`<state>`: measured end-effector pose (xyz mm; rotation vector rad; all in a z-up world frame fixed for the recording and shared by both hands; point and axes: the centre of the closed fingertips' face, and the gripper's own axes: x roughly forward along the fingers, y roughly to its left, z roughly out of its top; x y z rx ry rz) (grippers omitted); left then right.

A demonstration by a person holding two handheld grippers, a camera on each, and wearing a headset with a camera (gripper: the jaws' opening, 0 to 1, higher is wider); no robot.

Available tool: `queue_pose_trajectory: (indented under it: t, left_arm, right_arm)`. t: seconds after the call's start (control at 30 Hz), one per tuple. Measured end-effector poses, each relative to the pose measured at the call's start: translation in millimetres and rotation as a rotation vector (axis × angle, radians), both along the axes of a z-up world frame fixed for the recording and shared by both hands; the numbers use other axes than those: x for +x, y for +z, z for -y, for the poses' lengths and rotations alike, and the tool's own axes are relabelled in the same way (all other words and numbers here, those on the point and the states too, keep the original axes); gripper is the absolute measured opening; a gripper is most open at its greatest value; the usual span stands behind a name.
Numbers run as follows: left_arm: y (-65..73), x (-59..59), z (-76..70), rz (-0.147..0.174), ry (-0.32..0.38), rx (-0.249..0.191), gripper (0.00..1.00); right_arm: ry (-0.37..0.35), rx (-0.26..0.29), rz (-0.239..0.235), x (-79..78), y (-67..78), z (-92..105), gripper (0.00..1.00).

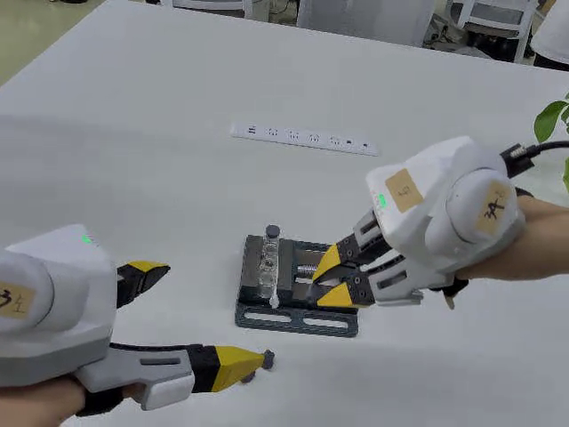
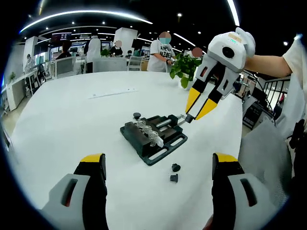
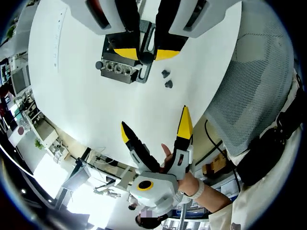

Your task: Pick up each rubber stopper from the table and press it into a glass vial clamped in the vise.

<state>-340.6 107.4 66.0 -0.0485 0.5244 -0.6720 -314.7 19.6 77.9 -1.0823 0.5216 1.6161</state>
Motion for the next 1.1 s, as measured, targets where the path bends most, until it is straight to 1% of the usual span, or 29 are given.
queue_pose_trajectory:
  t: [0.1, 0.13, 0.17, 0.3, 0.37, 0.43, 0.5, 0.57, 0.7, 0.73, 0.8, 0.87, 0.93, 1.1]
  left_arm:
    - [0.2, -0.9, -2.6, -0.008, 0.012, -0.017, 0.91]
    - [-0.5, -1.3, -3.7, -0.008, 0.013, -0.012, 0.91]
    - [-2.3, -1.9, -6.2, -0.009, 0.016, 0.001, 0.91]
    - [-4.6, -2.6, -11.4, -0.01, 0.02, 0.007, 0.91]
    - [-7.0, -2.9, -13.7, -0.013, 0.022, 0.015, 0.91]
    - [-7.6, -2.9, -15.2, -0.004, 0.031, 0.024, 0.91]
    - [-9.4, -4.2, -15.5, -0.009, 0.035, 0.015, 0.9]
    - [-8.7, -4.8, -14.8, -0.006, 0.037, 0.015, 0.9]
    - [-10.1, -6.8, -14.8, -0.012, 0.042, 0.01, 0.89]
    - [-10.4, -6.7, -15.1, -0.012, 0.045, 0.008, 0.89]
    - [-10.5, -6.9, -14.9, -0.013, 0.046, 0.006, 0.89]
    - [-10.1, -6.6, -14.9, -0.011, 0.048, 0.002, 0.89]
    - [-10.5, -7.0, -15.5, -0.012, 0.049, 0.001, 0.88]
    - [-11.2, -6.4, -17.9, -0.014, 0.061, -0.001, 0.88]
  right_arm:
    - [0.013, -0.021, 0.015, 13.1, -1.1, -3.6, 0.06]
    - [0.016, -0.026, 0.021, 17.3, -1.5, -4.9, 0.06]
    - [0.019, -0.031, 0.025, 23.2, -2.3, -7.7, 0.06]
    - [0.039, -0.051, 0.037, 38.3, -6.1, -15.6, 0.06]
    - [0.064, -0.074, 0.044, 41.9, -9.6, -18.8, 0.06]
    - [0.088, -0.099, 0.054, 46.6, -14.5, -21.5, 0.06]
    - [0.108, -0.118, 0.054, 49.8, -17.9, -25.1, 0.06]
    - [0.123, -0.131, 0.054, 53.3, -20.8, -29.4, 0.06]
    - [0.151, -0.15, 0.063, 61.5, -24.7, -37.6, 0.06]
    - [0.163, -0.163, 0.07, 63.7, -26.0, -38.6, 0.06]
    - [0.16, -0.175, 0.061, 65.7, -26.6, -39.5, 0.06]
    - [0.154, -0.195, 0.062, 73.0, -29.8, -39.8, 0.05]
    - [0.149, -0.202, 0.045, 74.8, -31.1, -40.6, 0.05]
    - [0.175, -0.231, 0.036, 75.3, -34.2, -43.1, 0.05]
